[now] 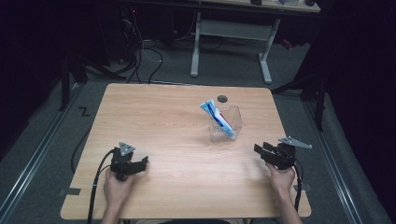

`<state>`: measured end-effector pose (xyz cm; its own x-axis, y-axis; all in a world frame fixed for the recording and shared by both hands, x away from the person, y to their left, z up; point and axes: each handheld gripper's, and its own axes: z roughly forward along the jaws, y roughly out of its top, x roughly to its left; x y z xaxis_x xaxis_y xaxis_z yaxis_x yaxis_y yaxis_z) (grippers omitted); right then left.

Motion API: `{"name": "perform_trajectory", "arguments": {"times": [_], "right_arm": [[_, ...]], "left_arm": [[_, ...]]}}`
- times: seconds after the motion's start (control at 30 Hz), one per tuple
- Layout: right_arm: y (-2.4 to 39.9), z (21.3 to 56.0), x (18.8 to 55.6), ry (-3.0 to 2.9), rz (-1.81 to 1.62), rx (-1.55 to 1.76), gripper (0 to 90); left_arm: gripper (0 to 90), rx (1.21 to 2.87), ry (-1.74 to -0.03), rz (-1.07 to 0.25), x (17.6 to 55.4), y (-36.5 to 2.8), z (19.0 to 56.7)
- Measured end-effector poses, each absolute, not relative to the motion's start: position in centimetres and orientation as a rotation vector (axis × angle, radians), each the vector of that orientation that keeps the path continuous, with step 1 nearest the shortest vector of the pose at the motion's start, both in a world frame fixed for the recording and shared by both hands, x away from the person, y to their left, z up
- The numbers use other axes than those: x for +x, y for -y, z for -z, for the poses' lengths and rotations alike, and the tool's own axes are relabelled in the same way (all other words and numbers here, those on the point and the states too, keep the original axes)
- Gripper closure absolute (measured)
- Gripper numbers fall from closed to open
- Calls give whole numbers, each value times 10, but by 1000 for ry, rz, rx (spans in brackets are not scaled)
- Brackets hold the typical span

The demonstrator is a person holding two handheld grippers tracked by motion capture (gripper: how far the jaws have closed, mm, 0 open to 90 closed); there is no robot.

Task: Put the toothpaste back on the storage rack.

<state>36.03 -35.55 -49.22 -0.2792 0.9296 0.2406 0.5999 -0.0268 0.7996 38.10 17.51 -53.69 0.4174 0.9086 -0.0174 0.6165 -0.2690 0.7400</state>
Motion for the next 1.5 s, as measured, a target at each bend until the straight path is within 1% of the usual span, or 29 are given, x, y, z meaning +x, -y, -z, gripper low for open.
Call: {"name": "perform_trajectory", "arguments": {"times": [0.4,1.13,1.3,1.5], "right_arm": [[344,503,363,-1937,-1174,1584,476],[324,530,379,-2008,-915,1522,471],[321,530,380,-2006,-884,1502,469],[319,530,381,-2008,-859,1493,430]], "left_arm": [[243,1994,-1289,-550,381,-175,537],[243,1994,-1289,-550,381,-175,537],[243,1994,-1289,-549,381,-175,537],[243,1994,-1289,-549,381,-175,537]]}}
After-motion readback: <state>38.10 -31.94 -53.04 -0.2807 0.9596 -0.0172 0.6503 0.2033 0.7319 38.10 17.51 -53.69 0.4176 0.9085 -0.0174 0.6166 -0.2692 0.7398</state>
